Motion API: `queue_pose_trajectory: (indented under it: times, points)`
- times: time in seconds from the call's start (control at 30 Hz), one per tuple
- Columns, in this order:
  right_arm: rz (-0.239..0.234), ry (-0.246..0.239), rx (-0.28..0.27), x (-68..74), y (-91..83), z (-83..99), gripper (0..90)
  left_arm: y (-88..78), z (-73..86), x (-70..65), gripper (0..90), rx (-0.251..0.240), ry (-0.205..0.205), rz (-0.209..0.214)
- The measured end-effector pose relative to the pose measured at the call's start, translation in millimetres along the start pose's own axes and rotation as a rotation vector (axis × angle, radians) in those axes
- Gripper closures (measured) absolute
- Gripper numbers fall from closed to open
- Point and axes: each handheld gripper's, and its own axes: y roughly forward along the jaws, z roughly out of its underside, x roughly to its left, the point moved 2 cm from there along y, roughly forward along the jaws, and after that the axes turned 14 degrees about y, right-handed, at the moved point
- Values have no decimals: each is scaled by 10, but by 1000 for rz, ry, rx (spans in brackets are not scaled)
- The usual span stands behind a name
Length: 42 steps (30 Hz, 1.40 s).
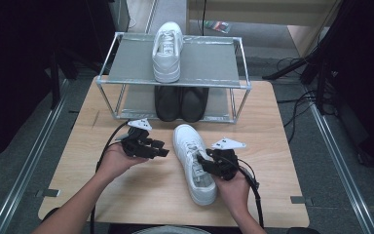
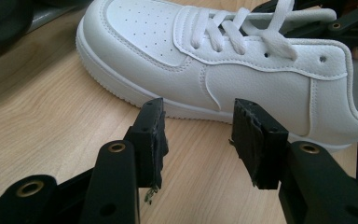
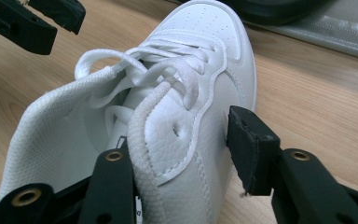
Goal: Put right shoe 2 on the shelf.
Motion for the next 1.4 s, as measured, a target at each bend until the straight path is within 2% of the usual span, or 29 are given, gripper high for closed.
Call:
queue_pose_trajectory:
  times: [0.13,0.3,0.47,0.77,0.93,1.07,1.23,1.3,1.4]
  points:
    - [11,-7,-20,10,-38,-12,721,-9,13,20,548,-4,-12,0]
    - [36,-32,-39,5,-51,-24,821,-24,20,43,537,-8,-19,-2]
    - [31,-30,-35,-2,-54,-36,838,-44,23,52,526,-17,-16,-3]
    - [-7,9,-19,-72,-68,-81,846,-64,50,71,487,-15,-4,-11]
    - [-48,-2,7,-128,-73,-134,848,-122,71,96,451,-31,-5,-23]
    - [-74,-28,43,-142,-59,-231,850,-168,119,140,438,-16,-7,-33]
    - [-139,-54,59,-138,-97,-354,850,-221,149,177,415,-27,-13,-18]
    - [-186,-96,72,-132,-140,-473,850,-253,165,188,406,-26,-1,-34]
    - [-223,-170,87,-118,-184,-583,850,-299,174,207,406,-33,-7,-45]
